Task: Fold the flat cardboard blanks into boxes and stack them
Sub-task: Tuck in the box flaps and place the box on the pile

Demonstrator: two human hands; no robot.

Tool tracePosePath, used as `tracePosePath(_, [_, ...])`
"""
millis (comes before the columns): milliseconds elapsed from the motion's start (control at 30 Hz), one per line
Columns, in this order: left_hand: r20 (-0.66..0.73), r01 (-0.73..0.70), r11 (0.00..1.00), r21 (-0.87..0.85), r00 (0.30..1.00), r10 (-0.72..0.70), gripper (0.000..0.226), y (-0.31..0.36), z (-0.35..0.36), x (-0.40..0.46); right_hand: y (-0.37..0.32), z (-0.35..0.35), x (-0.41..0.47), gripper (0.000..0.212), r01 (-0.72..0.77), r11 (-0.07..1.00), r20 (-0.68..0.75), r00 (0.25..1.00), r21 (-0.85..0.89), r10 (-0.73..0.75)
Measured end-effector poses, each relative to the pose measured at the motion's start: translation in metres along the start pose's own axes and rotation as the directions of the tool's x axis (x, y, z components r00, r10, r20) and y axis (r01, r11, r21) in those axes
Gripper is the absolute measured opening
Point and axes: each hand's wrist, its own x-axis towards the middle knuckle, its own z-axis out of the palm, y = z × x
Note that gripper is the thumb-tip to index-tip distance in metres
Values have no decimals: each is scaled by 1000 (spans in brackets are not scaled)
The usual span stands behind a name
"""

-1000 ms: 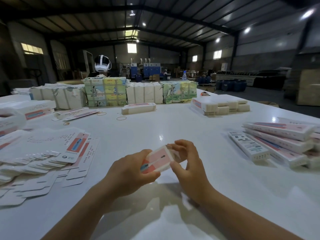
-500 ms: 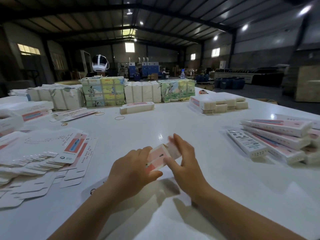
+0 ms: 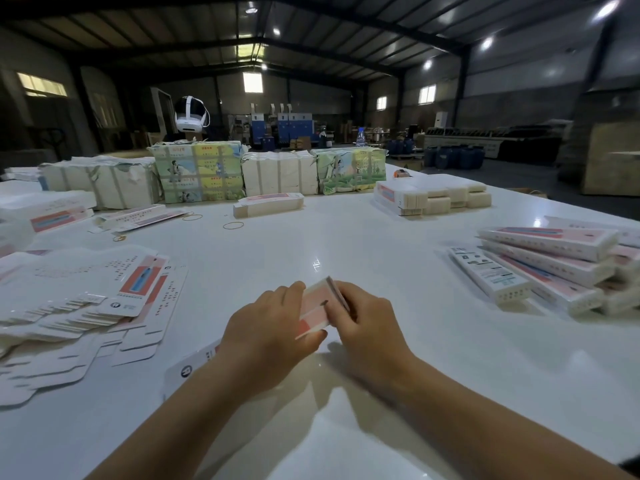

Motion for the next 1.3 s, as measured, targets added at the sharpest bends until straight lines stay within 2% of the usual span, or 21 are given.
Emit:
tracePosePath(100, [5,-20,998,58,1000,20,67,0,0,-1,3,3,1,22,167,952,49,986,-258,-160])
tracePosePath(233, [22,-30,994,102,999,28,68,-1,-2,-1,4,7,-3,27,235,912,82,972,-337,-220])
tracePosePath(300, [20,-34,994,99,999,32,68,-3,-2,-1,1,7,-3,31,140,967,78,989,-211,-126])
tracePosePath(367, [6,-28,995,94,1000,28,69,-5,-3,-1,-3,3,2,32,-60,992,98,994,110,50])
tracePosePath(433, [-16,-23,996,81,1000,25,69,-7,-4,0,-7,-4,8,31,-273,868,178,960,415,217])
tracePosePath(467, [-23,-27,997,78,999,29,69,-7,-4,0,-9,-7,10,28,-317,816,216,946,484,240])
tracePosePath(567, [-46,-39,997,64,998,42,70,-7,-6,0,-12,-11,10,25,-292,812,226,953,505,202])
tracePosePath(700, [-80,-79,995,59,993,83,66,-3,-10,-2,-13,-10,5,34,-149,888,114,987,435,110])
tracePosePath(767, [-113,-94,993,72,988,102,65,-1,-11,-2,-13,-9,3,38,-130,893,83,991,431,104])
tracePosePath(900, [-147,-110,990,87,982,122,65,0,-13,-2,-14,-8,2,37,-140,868,77,990,477,118])
tracePosePath(1133, [-157,-132,985,115,976,149,66,-2,-13,-1,-14,-12,6,40,-209,779,153,977,591,146])
tracePosePath(1233, [-136,-153,971,182,974,179,68,-5,-14,0,-10,-14,9,41,-278,782,185,960,558,209])
tracePosePath(1300, [-115,-180,950,256,970,215,69,-7,-14,1,-8,-15,11,43,-292,835,147,956,466,252])
